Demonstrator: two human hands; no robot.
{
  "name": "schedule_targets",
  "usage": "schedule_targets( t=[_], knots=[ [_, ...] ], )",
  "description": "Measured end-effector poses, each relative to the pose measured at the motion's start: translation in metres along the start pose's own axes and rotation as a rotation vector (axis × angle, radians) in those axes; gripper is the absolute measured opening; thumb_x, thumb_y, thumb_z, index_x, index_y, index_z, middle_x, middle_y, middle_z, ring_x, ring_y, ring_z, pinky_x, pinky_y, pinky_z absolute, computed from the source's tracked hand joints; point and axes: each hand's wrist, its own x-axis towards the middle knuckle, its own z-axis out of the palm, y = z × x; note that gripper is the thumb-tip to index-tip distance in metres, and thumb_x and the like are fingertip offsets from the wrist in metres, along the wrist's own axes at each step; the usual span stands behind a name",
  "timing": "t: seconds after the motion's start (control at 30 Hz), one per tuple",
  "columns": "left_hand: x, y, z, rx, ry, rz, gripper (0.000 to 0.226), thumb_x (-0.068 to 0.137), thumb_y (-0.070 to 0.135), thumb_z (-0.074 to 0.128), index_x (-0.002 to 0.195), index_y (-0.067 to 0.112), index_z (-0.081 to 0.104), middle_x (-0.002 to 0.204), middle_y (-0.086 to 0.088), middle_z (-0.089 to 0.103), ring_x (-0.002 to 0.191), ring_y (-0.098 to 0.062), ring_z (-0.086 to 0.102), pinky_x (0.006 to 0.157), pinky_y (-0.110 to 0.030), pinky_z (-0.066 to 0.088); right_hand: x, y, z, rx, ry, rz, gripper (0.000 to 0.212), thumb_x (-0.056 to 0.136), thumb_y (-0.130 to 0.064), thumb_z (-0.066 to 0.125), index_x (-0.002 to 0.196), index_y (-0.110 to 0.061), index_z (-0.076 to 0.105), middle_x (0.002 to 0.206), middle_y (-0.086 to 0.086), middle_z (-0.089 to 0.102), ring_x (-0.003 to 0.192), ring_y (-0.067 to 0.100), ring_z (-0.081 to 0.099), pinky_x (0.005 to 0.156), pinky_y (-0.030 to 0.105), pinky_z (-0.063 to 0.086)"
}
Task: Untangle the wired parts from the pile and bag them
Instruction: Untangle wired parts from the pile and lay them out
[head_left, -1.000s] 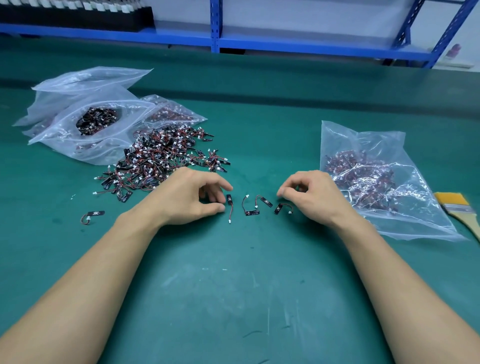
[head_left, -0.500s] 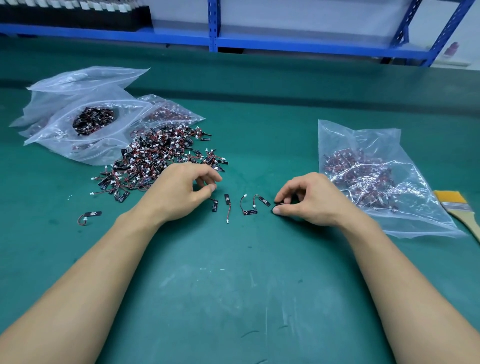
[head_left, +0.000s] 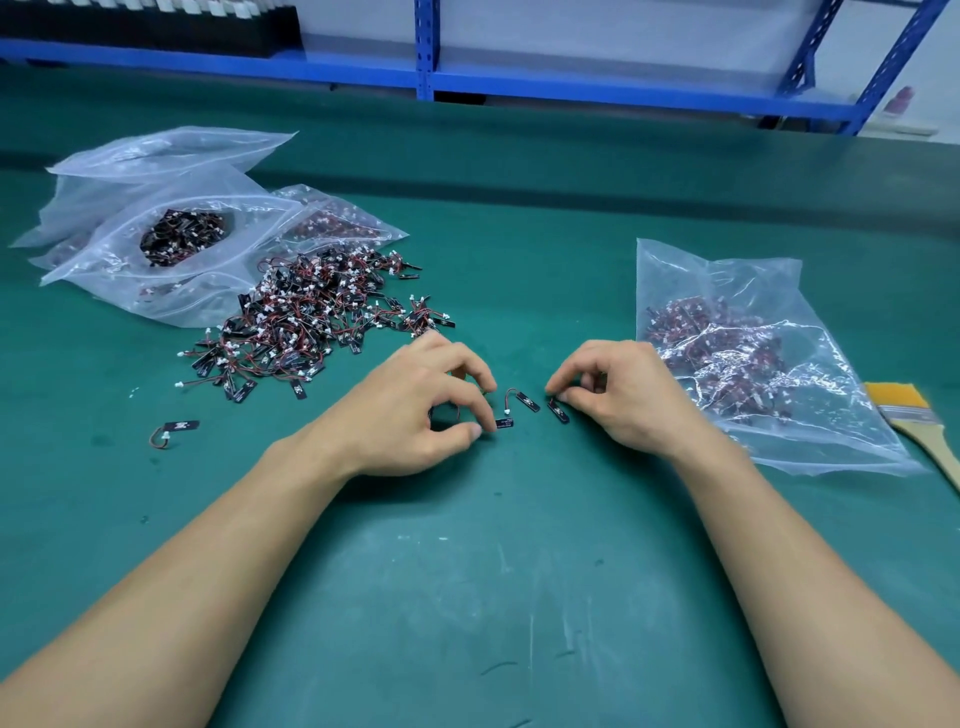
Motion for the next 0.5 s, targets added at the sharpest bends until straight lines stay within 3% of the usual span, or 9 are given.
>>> schedule_targets(
  t=[0.27, 0.4, 0.5],
  knots=[
    [-0.002, -0.009, 0.001, 0.078, 0.03, -0.027, 0.01, 0.086, 0.035, 0.071, 0.093, 0.033, 0.077, 0.12, 0.014, 0.058, 0.113, -0.014, 0.044, 0.101, -0.041, 0.04, 0.0, -0.001, 0.005, 0.016, 0.047, 0.002, 0.022, 0.083, -0.007, 0.077, 0.081, -0.029, 0.076, 0.078, 0.001, 0.065, 0.064, 0.006, 0.053, 0.064, 0.016, 0.042],
    [0.0, -0.023, -0.001, 0.119, 0.223, -0.099, 0.012, 0.088, 0.033, 0.067, 0.094, 0.026, 0.075, 0.113, 0.009, 0.064, 0.104, -0.017, 0.05, 0.097, -0.035, 0.041, -0.001, -0.003, 0.006, 0.045, 0.129, 0.027, 0.019, 0.082, -0.009, 0.074, 0.083, -0.028, 0.075, 0.072, -0.01, 0.062, 0.064, 0.006, 0.055, 0.065, 0.016, 0.042],
    [0.006, -0.041, -0.008, 0.234, 0.344, -0.269, 0.022, 0.088, 0.021, 0.068, 0.111, 0.022, 0.07, 0.116, 0.005, 0.065, 0.108, -0.022, 0.05, 0.099, -0.043, 0.041, 0.0, -0.004, 0.006, 0.044, 0.183, 0.035, 0.016, 0.082, -0.008, 0.074, 0.088, -0.023, 0.076, 0.066, -0.019, 0.056, 0.065, 0.002, 0.054, 0.062, 0.007, 0.037]
  ],
)
